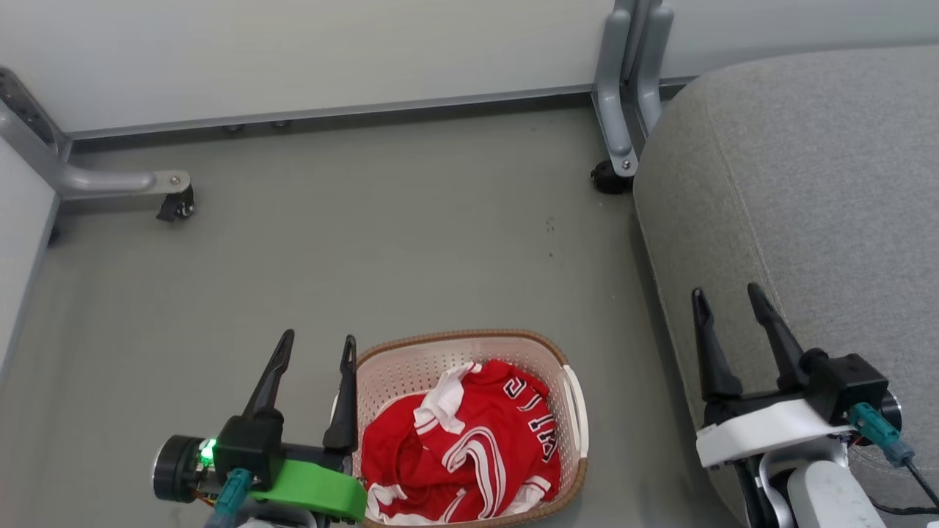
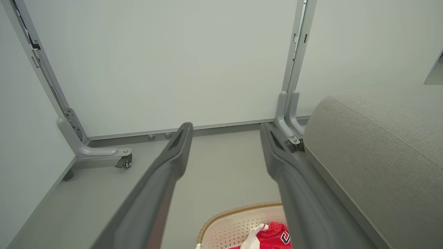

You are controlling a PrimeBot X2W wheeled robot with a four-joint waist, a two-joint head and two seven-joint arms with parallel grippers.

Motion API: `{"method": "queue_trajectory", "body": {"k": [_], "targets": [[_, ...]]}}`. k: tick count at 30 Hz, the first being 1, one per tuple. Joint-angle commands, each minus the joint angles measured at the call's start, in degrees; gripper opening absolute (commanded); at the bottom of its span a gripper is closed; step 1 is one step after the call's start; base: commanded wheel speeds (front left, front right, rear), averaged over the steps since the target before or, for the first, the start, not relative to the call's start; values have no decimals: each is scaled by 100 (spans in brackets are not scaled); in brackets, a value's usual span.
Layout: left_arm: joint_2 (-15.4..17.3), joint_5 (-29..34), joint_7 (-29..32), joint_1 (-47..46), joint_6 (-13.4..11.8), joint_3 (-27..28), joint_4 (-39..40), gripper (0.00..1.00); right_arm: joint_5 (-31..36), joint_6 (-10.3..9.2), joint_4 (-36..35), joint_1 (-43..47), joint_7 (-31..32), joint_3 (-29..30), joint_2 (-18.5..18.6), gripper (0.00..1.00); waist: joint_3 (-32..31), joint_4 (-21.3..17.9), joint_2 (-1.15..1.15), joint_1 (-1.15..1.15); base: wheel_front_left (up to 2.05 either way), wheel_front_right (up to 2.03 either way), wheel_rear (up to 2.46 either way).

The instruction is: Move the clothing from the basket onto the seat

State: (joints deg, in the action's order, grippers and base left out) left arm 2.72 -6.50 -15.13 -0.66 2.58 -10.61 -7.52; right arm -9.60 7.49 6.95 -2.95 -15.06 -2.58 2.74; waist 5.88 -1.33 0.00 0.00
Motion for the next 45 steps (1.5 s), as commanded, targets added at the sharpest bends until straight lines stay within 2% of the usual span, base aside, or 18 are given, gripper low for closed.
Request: {"method": "queue_trajectory", "body": {"k": [1,4,8,15,22,28,40,45], "targets": [[31,88,-4,-207,67,-82,-66,100,55,0,-38,-155,-18,108,25,100,650,-45,0,0,0,0,0],[31,256,-4,-697,244,-408,-342,100,139,0,-60,-543,-18,571,22,100,1217,-140,0,0,0,0,0],[32,459,-4,-1241,379,-745,-696,100,243,0,-113,-945,-18,873,23,100,1825,-241,0,0,0,0,0],[164,685,-4,-2284,487,-1541,-1660,100,396,0,-355,-1528,-18,996,22,100,2787,-446,0,0,0,0,0],[260,694,-3,-3320,490,-2588,-3122,100,459,0,-718,-1942,-18,1006,21,100,3574,-627,0,0,0,0,0],[222,615,-5,-4239,487,-3197,-4333,100,434,0,-1016,-2199,-18,987,19,100,4174,-755,0,0,0,0,0],[407,1038,-4,-5304,484,-4346,-5363,100,407,0,-1127,-2499,-18,848,17,100,4916,-1033,0,0,0,0,0],[331,1223,27,-5501,173,-4530,-5938,100,380,0,-1160,-2597,-18,772,19,100,5112,-1118,0,0,0,0,0]]}}
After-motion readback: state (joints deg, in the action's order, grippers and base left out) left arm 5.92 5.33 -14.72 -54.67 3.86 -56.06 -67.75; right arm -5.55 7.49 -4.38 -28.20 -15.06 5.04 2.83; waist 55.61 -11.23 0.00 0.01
